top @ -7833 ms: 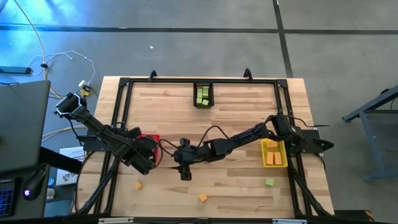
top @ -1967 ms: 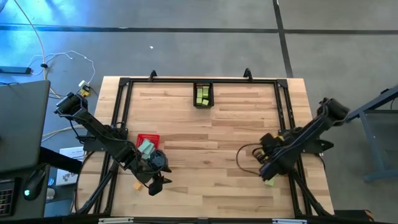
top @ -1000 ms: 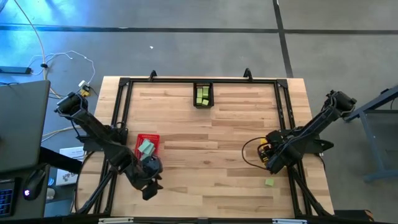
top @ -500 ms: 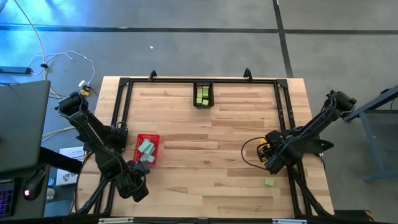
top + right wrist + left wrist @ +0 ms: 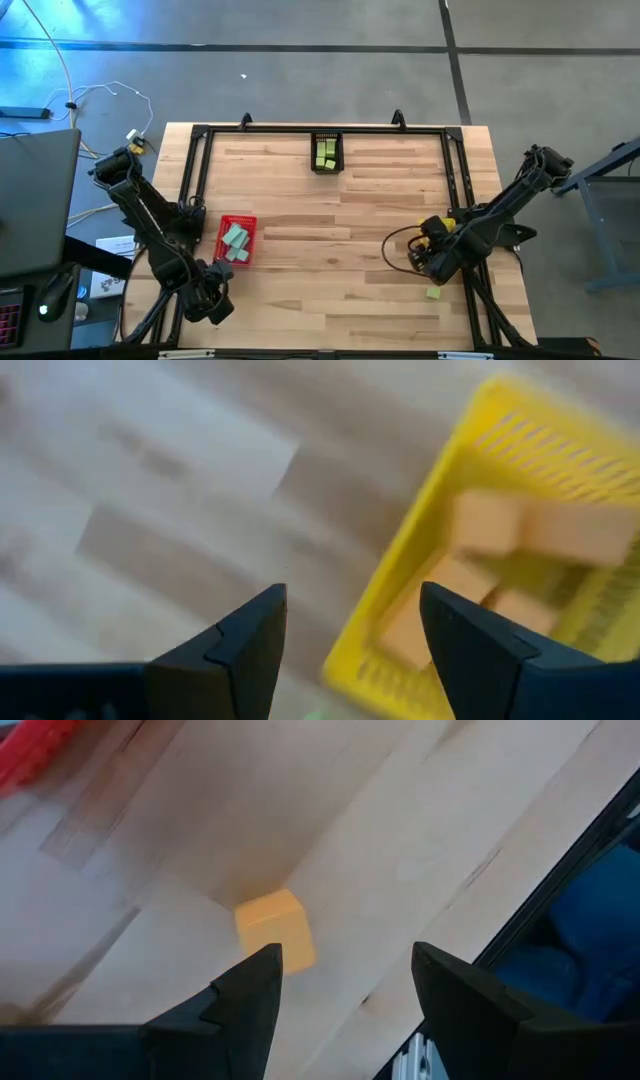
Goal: Sort & place blocks by color
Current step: Put the green block into the black bin
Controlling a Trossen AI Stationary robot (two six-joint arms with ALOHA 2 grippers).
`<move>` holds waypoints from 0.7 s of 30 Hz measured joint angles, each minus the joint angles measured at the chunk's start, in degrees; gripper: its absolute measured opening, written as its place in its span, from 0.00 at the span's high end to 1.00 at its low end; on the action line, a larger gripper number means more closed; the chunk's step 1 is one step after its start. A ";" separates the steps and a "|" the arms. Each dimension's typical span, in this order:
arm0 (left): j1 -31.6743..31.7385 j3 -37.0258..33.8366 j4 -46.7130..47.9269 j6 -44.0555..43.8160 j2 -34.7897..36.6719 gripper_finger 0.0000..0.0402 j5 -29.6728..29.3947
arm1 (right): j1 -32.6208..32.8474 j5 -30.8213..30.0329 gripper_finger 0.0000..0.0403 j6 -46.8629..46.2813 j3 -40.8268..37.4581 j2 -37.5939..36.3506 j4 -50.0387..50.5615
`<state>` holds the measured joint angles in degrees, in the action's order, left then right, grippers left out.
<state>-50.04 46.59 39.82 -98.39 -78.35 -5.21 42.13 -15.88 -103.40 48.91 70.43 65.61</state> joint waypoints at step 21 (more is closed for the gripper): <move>0.26 0.00 0.04 1.09 0.00 0.47 -0.57 | 9.47 13.52 0.47 12.39 -0.25 8.00 -18.32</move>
<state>-49.78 46.59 39.86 -97.30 -78.35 -5.78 51.60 -2.36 -91.01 48.66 78.44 47.29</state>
